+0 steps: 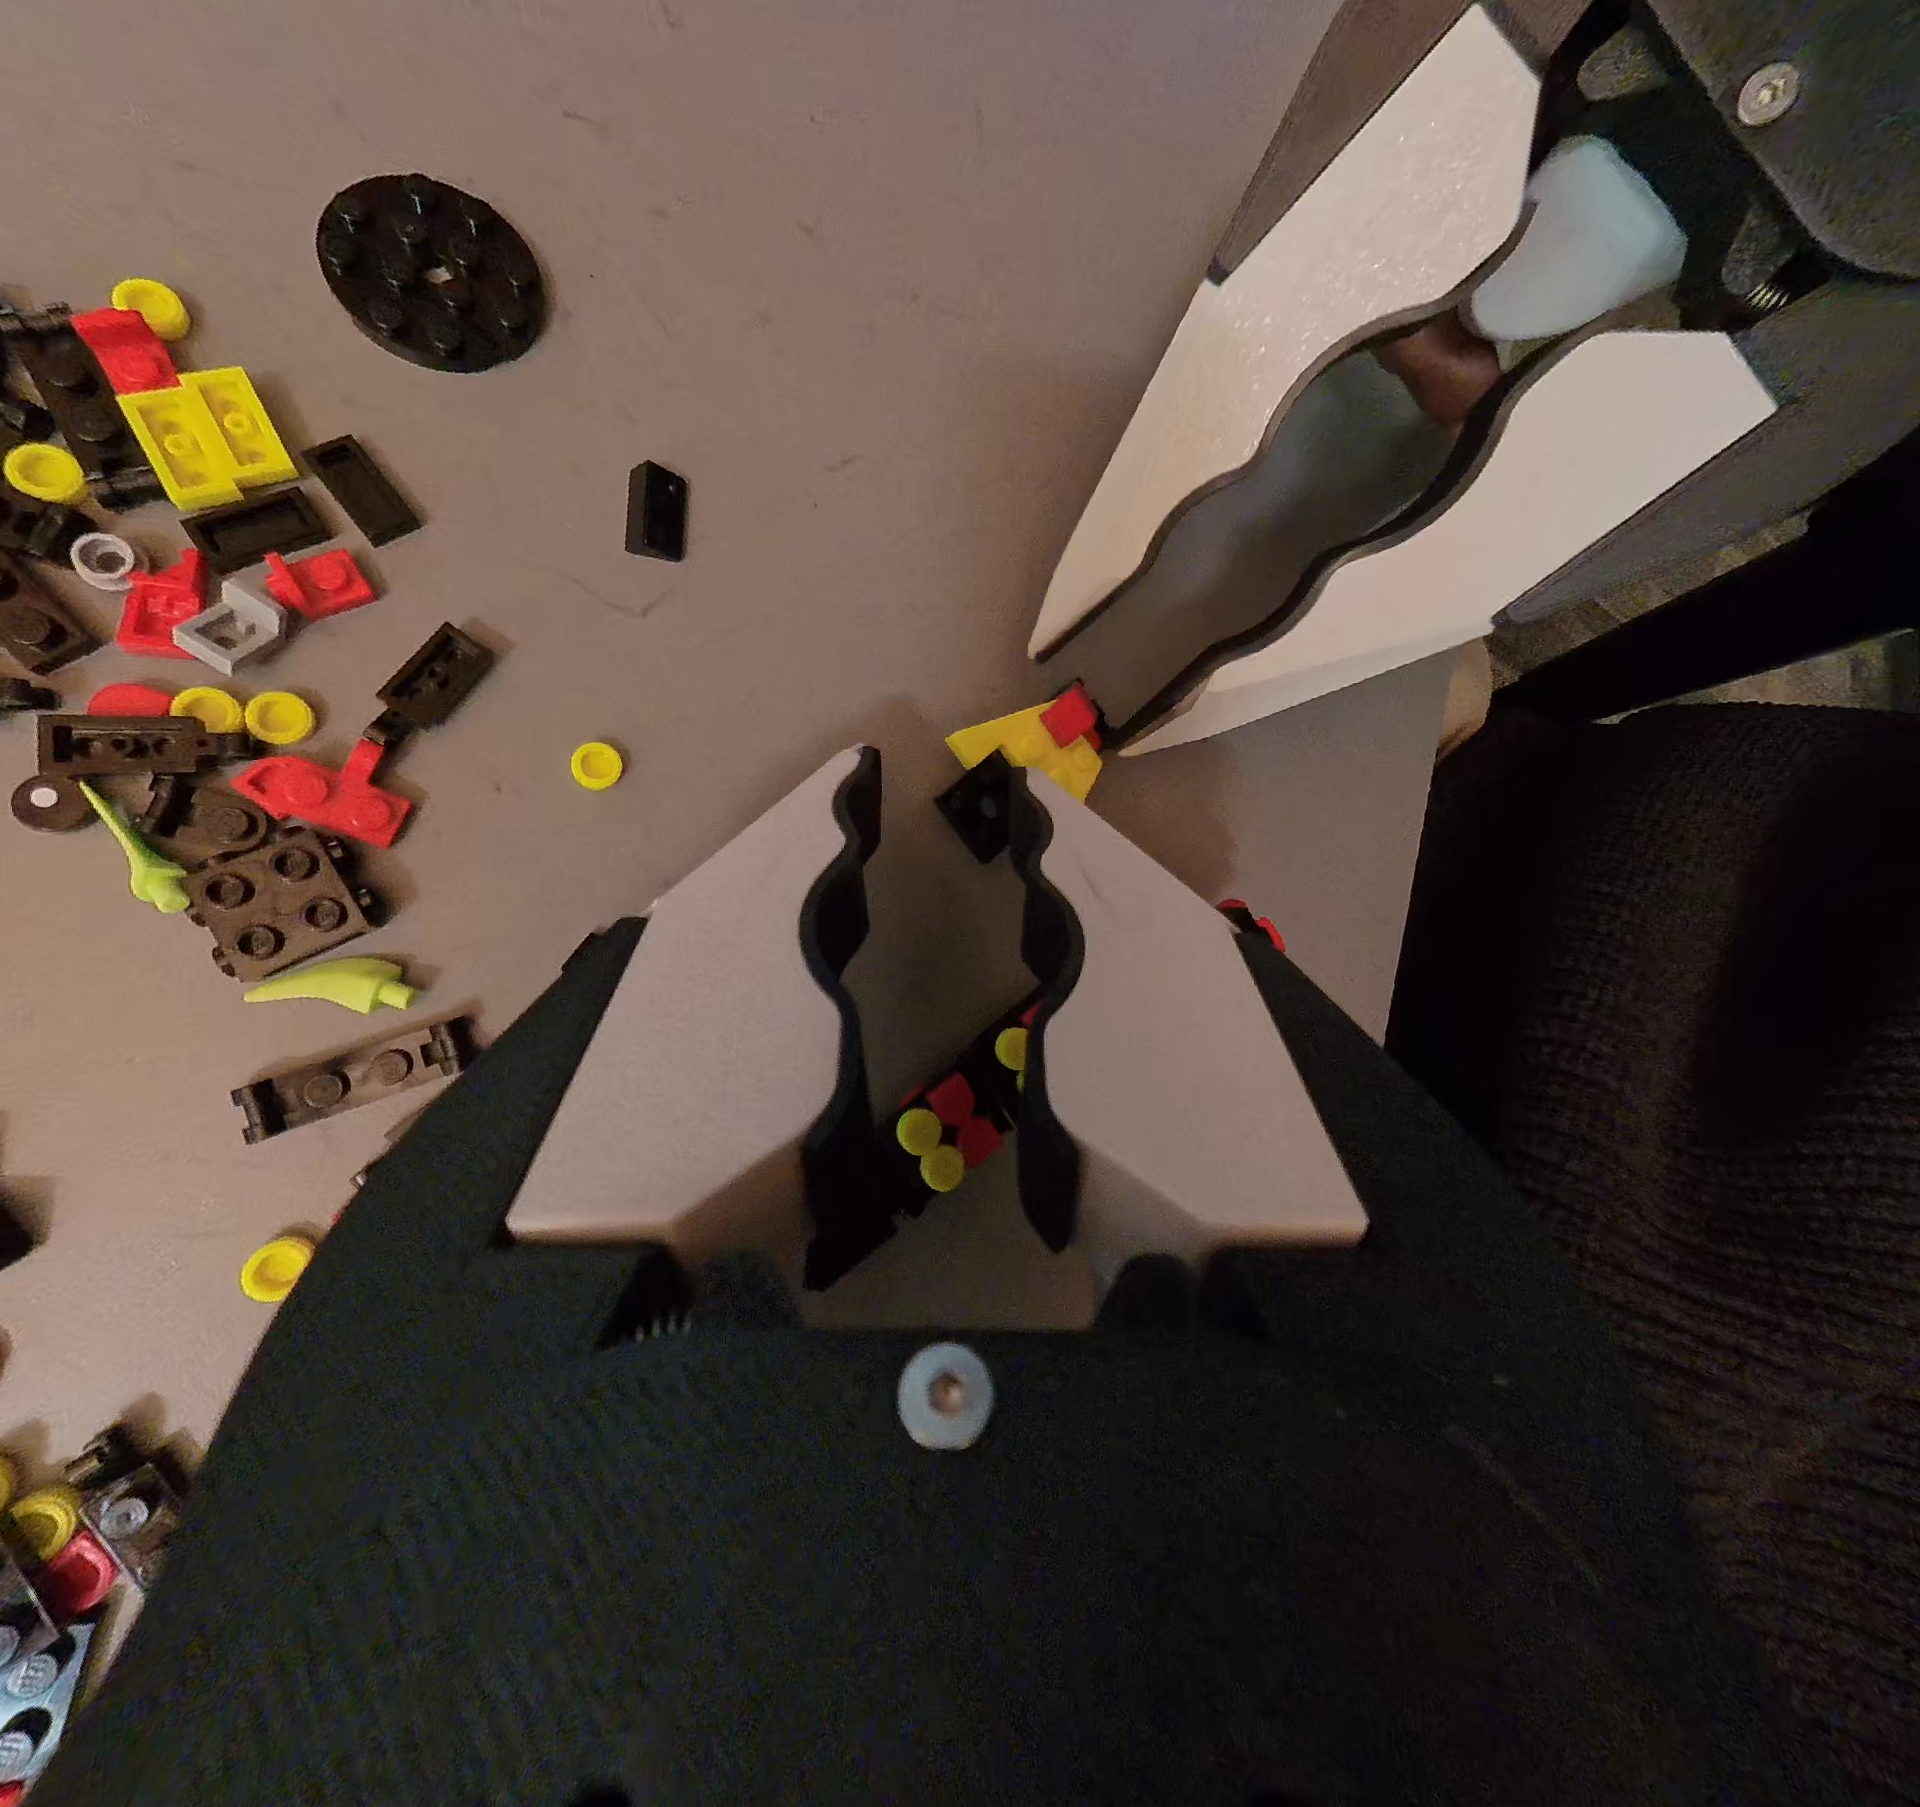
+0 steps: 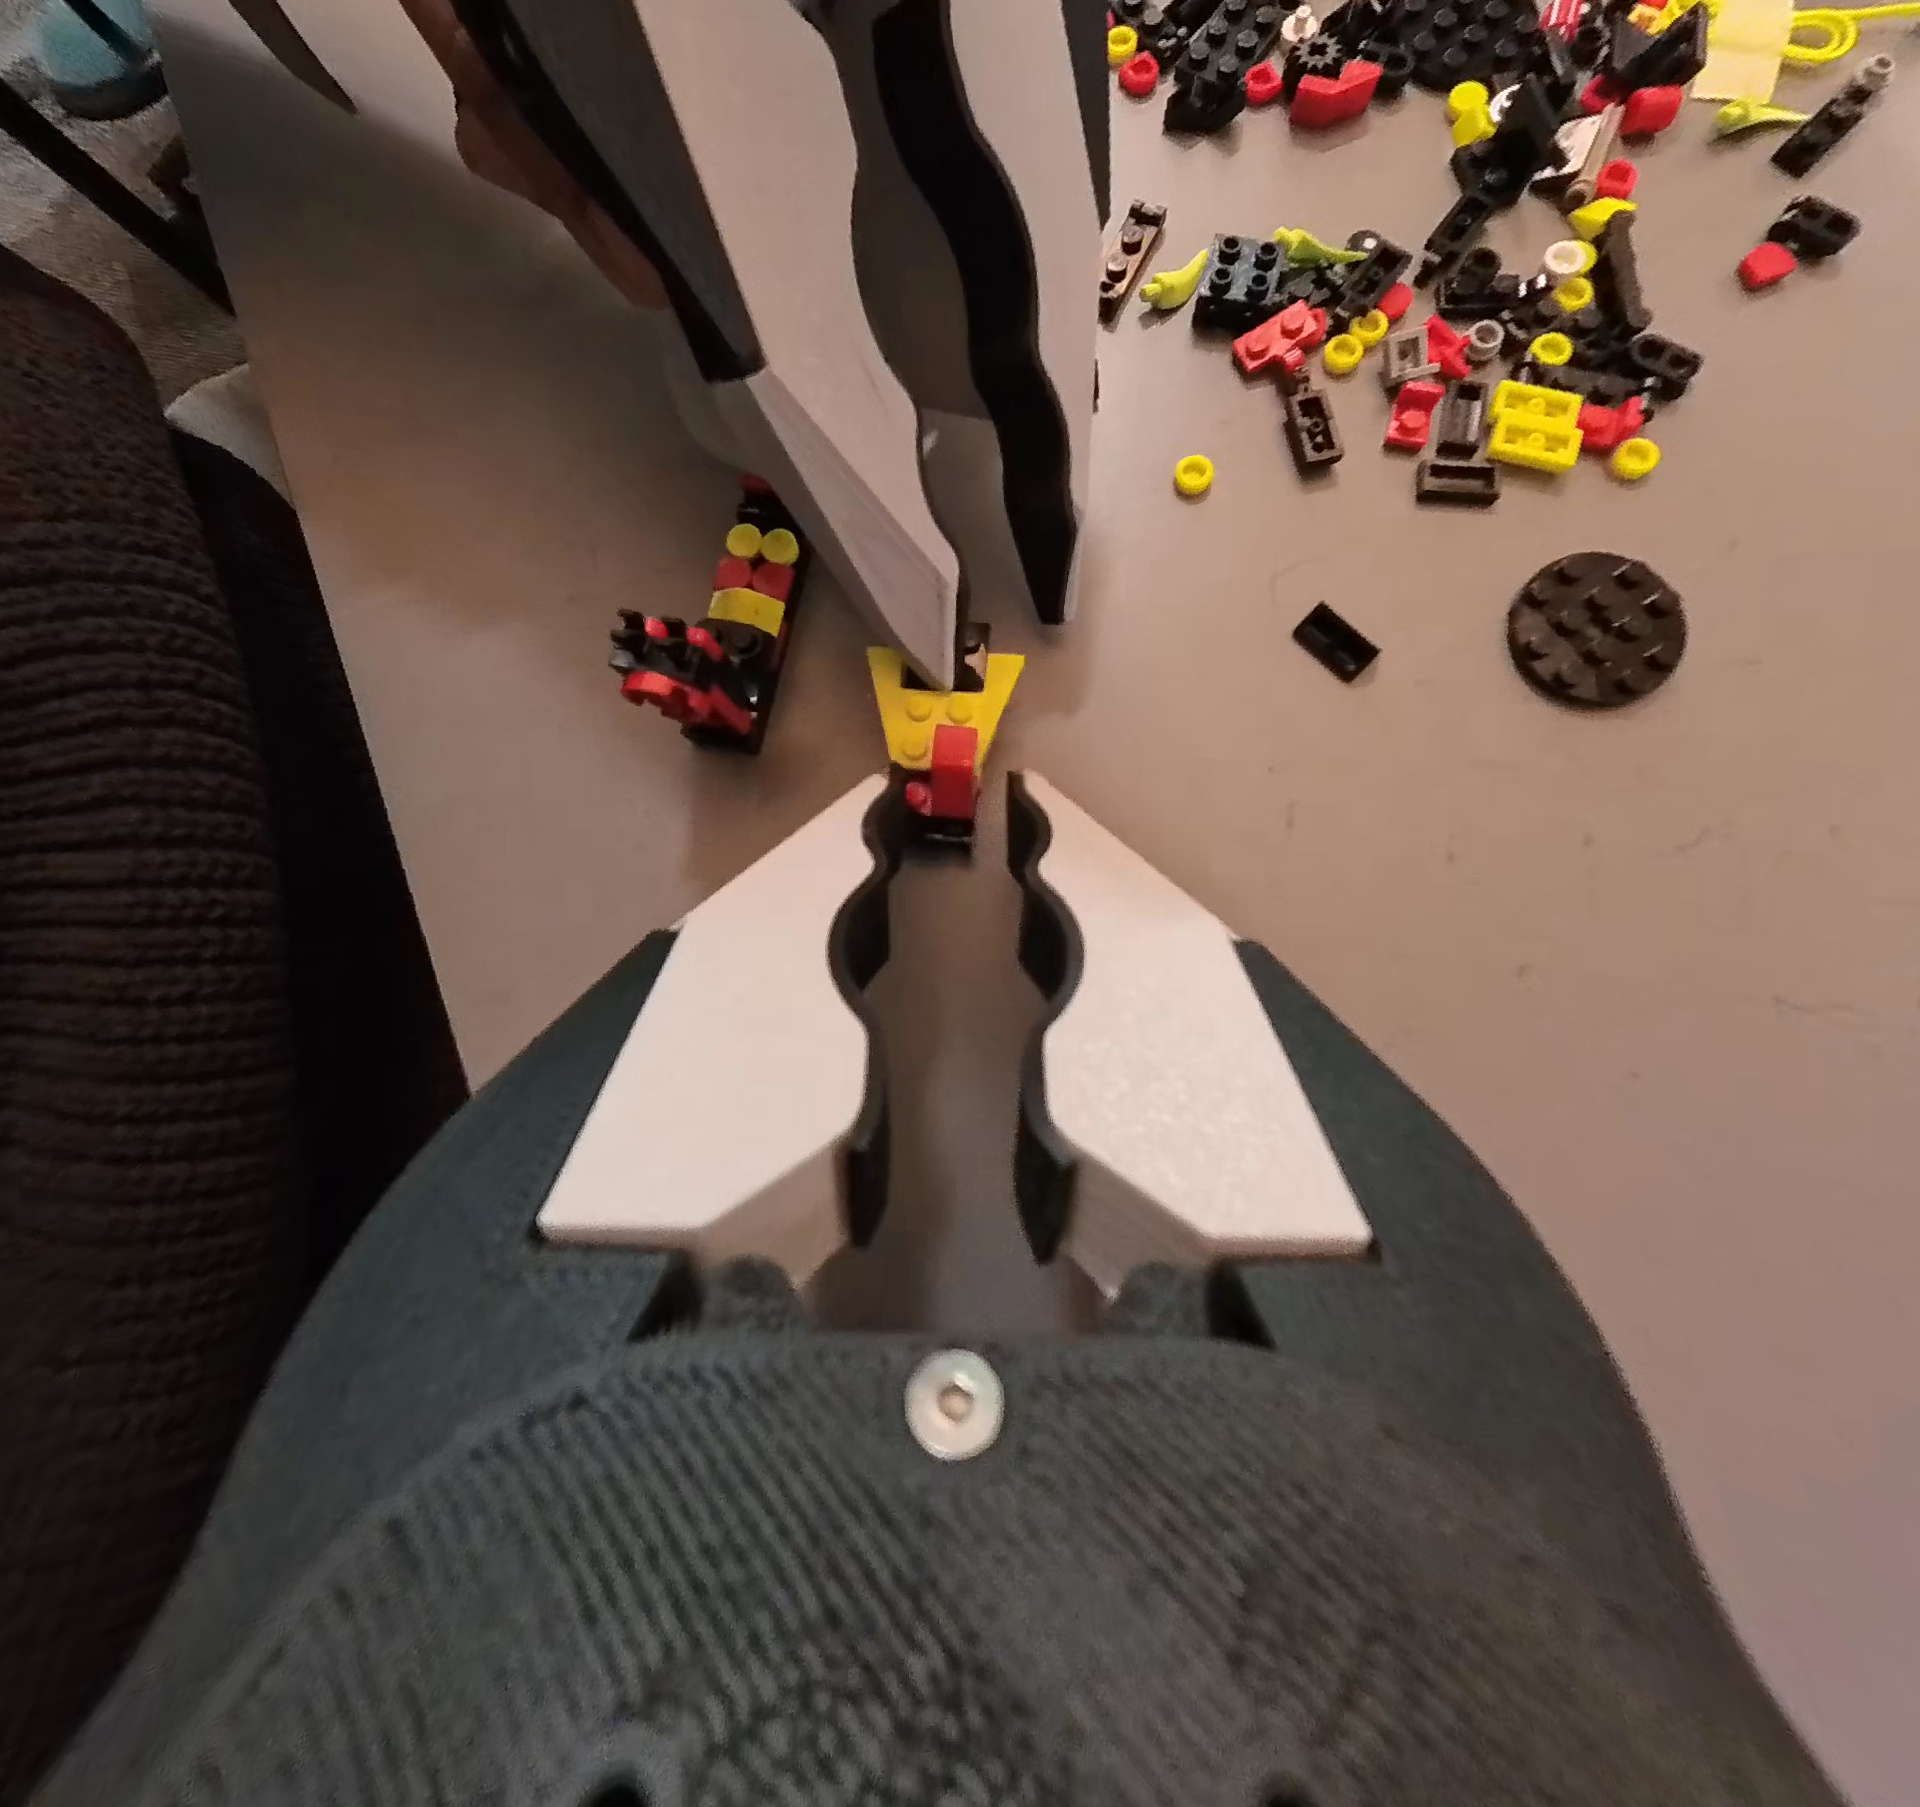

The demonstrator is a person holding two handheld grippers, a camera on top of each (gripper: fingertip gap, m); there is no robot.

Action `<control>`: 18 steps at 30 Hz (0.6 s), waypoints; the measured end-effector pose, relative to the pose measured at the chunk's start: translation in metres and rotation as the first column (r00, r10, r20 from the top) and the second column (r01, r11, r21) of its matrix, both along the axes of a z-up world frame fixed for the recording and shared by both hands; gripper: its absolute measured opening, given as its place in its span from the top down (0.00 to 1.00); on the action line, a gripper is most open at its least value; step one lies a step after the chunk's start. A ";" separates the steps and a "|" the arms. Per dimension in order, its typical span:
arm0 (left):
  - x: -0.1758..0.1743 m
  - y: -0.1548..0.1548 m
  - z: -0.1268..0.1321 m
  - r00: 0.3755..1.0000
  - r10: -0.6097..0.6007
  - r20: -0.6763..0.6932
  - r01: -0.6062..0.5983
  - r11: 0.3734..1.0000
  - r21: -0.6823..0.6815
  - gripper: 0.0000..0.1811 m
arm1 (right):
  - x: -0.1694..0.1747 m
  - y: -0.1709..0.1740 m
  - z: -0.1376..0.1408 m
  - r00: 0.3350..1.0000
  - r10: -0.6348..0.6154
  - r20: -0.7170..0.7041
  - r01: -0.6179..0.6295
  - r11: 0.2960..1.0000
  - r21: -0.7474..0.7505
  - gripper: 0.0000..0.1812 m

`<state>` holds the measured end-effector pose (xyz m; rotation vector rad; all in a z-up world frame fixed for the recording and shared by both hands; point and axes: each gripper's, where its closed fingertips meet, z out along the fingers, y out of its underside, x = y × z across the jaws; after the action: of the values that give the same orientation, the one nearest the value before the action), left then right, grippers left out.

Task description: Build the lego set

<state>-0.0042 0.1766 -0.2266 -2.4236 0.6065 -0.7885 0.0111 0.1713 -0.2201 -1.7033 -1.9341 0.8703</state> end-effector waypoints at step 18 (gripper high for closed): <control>0.002 -0.001 0.000 1.000 -0.003 0.007 0.003 1.000 -0.005 0.89 | -0.004 -0.001 0.005 0.999 0.002 -0.039 -0.002 1.000 -0.006 0.99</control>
<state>-0.0023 0.1755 -0.2268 -2.4244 0.6069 -0.8000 0.0071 0.1698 -0.2151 -1.6758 -1.9098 0.9049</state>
